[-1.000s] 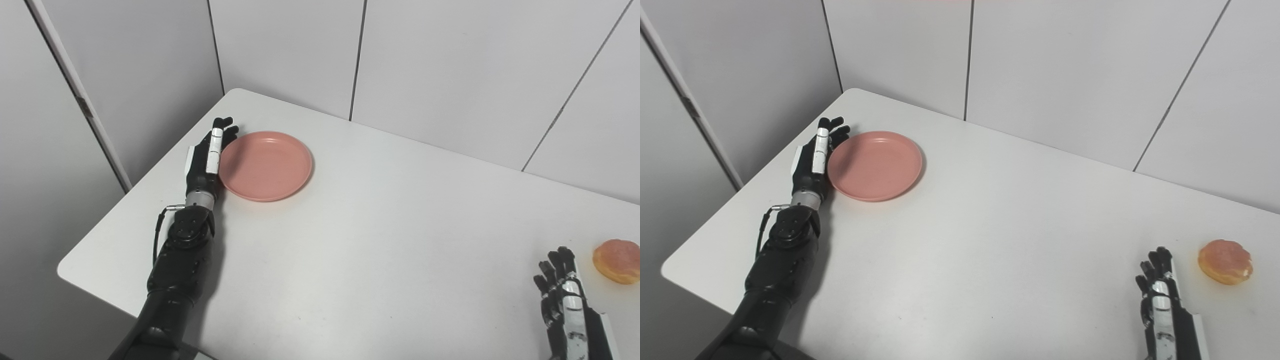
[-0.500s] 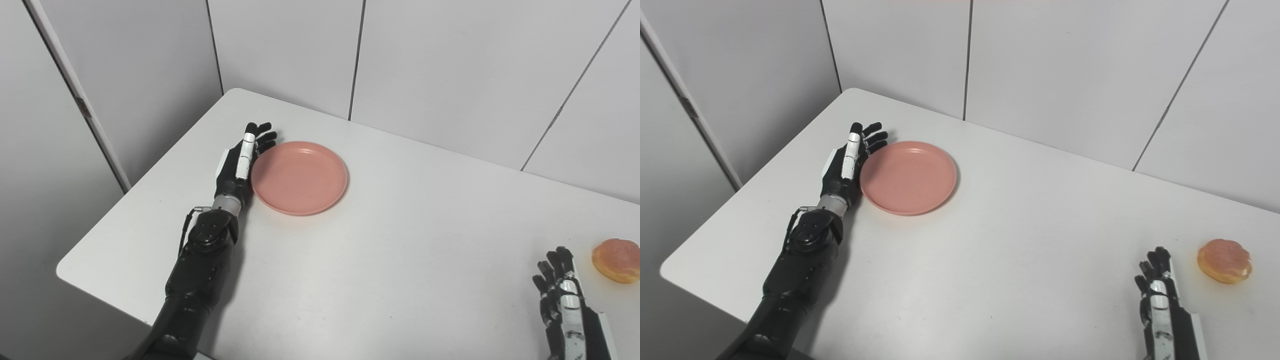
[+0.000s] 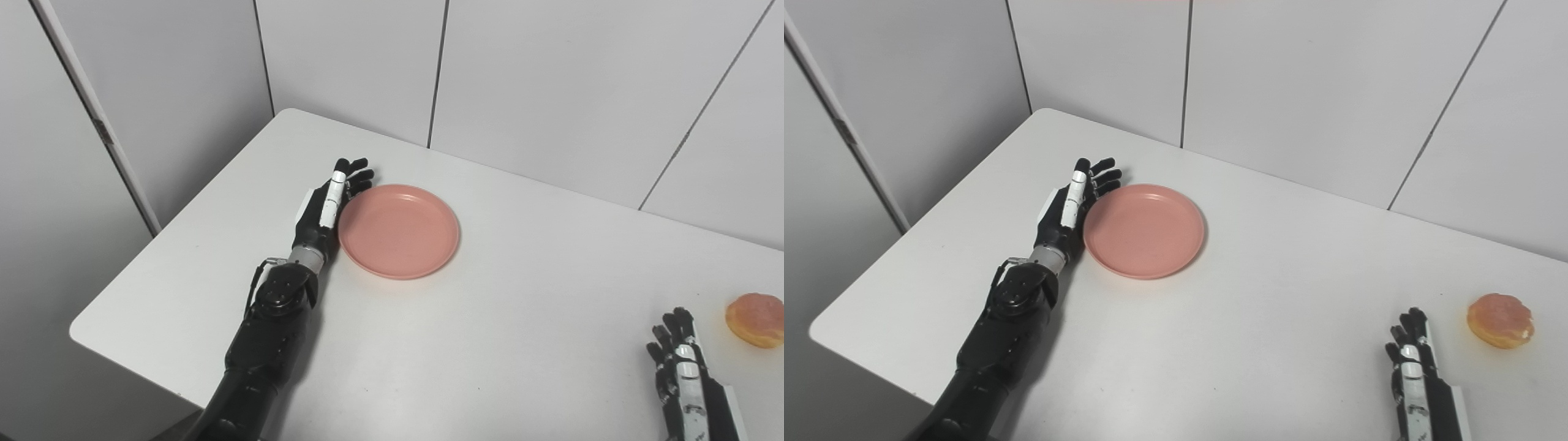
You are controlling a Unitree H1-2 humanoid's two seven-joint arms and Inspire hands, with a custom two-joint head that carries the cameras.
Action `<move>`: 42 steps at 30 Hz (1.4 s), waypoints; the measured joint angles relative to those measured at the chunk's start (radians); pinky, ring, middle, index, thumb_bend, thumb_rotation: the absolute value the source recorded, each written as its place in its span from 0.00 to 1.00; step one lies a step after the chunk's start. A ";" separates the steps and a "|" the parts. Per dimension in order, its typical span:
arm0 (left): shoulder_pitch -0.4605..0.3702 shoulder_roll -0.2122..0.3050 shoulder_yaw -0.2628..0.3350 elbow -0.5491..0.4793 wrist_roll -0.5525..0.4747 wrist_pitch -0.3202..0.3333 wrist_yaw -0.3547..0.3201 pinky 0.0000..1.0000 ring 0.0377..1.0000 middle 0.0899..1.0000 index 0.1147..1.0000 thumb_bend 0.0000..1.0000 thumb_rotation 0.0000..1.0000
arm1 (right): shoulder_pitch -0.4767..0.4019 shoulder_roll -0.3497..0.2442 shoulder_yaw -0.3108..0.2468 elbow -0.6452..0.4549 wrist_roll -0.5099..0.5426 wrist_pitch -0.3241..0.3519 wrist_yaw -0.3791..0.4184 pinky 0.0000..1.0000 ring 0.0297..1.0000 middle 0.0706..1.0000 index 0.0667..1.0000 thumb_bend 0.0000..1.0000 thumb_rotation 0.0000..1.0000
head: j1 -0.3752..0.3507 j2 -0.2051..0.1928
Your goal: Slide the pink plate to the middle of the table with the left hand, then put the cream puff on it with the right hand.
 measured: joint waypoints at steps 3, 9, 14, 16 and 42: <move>-0.003 -0.015 -0.019 0.000 0.016 -0.002 -0.011 0.84 0.84 0.80 0.77 0.84 1.00 | 0.000 0.002 0.000 0.004 -0.001 -0.004 -0.001 1.00 1.00 1.00 1.00 0.51 0.89 | -0.009 0.002; -0.003 -0.014 -0.040 -0.007 0.020 0.005 -0.031 0.84 0.85 0.81 0.78 0.85 1.00 | -0.001 0.004 -0.005 0.020 -0.003 -0.038 -0.003 1.00 1.00 1.00 1.00 0.55 0.87 | -0.070 0.014; 0.000 -0.004 -0.059 -0.010 0.021 0.005 -0.055 0.84 0.85 0.81 0.79 0.86 1.00 | -0.011 0.021 -0.004 0.040 -0.007 -0.044 -0.007 1.00 1.00 0.99 1.00 0.56 0.84 | -0.121 0.021; 0.004 -0.001 -0.066 -0.015 0.021 0.005 -0.066 0.84 0.85 0.81 0.79 0.86 1.00 | -0.012 0.027 -0.003 0.041 -0.023 -0.045 -0.014 1.00 0.99 0.99 1.00 0.56 0.83 | -0.158 0.029; 0.113 -0.080 -0.123 -0.177 -0.042 0.076 -0.192 0.87 0.86 0.83 0.79 0.80 1.00 | -0.030 0.135 0.027 0.056 -0.164 -0.060 -0.143 1.00 0.97 0.97 0.97 0.57 0.84 | -0.408 0.078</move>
